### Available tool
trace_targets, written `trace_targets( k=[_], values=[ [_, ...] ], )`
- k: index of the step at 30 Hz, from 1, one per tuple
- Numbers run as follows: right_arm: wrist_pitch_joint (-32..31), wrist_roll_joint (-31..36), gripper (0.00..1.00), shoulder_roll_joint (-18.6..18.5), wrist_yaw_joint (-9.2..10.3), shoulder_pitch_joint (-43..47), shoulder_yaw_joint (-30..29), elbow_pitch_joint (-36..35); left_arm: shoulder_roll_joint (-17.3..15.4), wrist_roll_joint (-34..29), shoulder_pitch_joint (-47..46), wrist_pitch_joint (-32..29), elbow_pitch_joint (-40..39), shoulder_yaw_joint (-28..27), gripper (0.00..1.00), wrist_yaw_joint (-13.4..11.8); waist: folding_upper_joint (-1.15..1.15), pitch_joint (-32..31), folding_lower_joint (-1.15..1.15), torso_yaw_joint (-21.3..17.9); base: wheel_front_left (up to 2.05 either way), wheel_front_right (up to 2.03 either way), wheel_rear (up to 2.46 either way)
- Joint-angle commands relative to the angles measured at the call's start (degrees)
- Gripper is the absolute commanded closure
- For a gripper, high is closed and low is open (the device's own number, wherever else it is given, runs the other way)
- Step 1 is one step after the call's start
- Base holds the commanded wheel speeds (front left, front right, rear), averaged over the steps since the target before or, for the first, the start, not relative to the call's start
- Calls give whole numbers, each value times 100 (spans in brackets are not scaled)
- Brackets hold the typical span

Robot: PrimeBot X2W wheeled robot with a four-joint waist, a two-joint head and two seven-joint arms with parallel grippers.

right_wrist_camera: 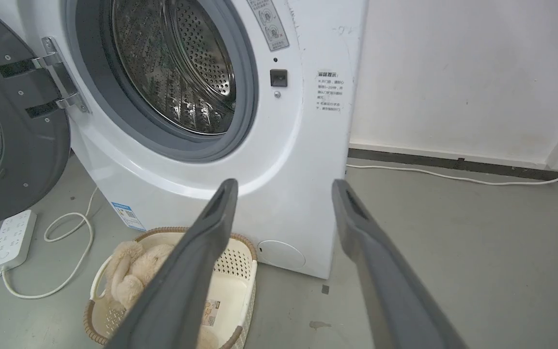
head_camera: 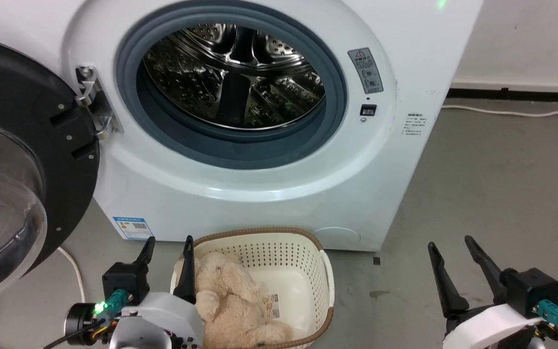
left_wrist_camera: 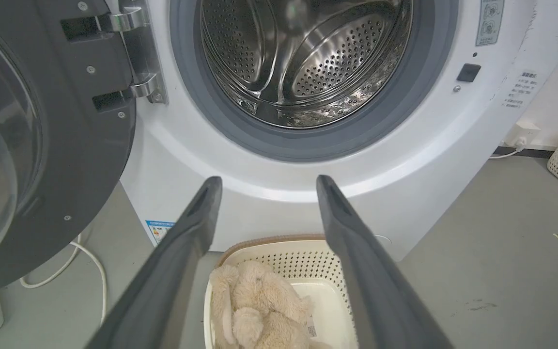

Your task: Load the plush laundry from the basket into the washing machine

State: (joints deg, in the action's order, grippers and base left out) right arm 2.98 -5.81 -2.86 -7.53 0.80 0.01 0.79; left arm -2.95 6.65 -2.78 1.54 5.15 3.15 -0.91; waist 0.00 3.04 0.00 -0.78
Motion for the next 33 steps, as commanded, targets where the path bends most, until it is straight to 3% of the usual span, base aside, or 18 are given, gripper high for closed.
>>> trace_targets(
  k=[1,15,33],
  values=[
    [71,-89,0,0,0,-32,-9,-23,-29,87,-155,-12,109,44,0,-26,0,90,0,-26,0,0,0],
    [238,-415,0,-1,1,-290,50,-167,-148,405,-884,-192,938,242,0,-5,0,770,0,-217,0,0,0],
    [441,-883,0,-1,2,-533,49,-417,-419,643,-1925,-1120,2264,662,0,-248,0,1807,0,-463,0,0,0]
  ],
)
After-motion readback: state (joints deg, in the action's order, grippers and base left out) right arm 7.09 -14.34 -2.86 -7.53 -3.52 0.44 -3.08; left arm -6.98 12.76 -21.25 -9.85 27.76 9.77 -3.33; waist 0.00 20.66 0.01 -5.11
